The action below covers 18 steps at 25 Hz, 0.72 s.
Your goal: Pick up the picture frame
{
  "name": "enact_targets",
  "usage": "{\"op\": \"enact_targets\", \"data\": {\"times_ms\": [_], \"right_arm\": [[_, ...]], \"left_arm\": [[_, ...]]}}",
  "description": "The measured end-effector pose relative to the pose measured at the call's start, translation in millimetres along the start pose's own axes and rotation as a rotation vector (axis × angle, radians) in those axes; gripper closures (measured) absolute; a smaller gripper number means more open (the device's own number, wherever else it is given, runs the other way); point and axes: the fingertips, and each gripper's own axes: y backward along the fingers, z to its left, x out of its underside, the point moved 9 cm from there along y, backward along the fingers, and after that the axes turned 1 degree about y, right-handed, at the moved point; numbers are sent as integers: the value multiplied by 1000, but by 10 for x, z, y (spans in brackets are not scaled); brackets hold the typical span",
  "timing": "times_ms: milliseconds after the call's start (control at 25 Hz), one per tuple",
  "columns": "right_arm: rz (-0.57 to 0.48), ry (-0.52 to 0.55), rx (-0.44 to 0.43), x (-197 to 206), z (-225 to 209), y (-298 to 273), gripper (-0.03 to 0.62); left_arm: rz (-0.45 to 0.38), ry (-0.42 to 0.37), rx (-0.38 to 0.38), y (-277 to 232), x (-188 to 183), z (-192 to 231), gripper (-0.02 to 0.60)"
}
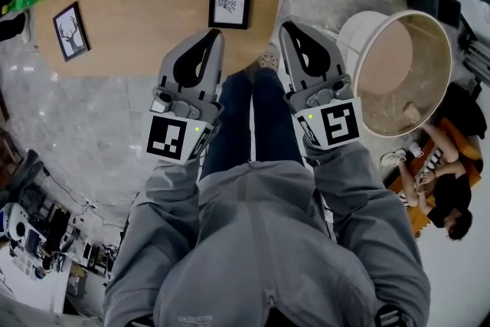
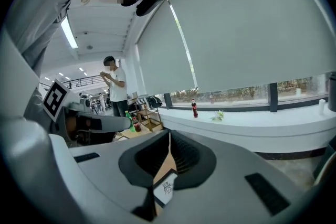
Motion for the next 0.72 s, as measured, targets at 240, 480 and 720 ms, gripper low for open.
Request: {"op": "enact_targets", "data": {"times_ms": [240,480,720], "right_arm": [[18,-4,-12,429,-98,-343,560],[34,20,6,678,-243,-606,560],[34,38,4,875,-293,-737,560]], "left_arm": [[19,11,31,-316,480,325,563],[49,26,18,-498,794,583,563],[79,43,5,-574,1030,730,563]]}}
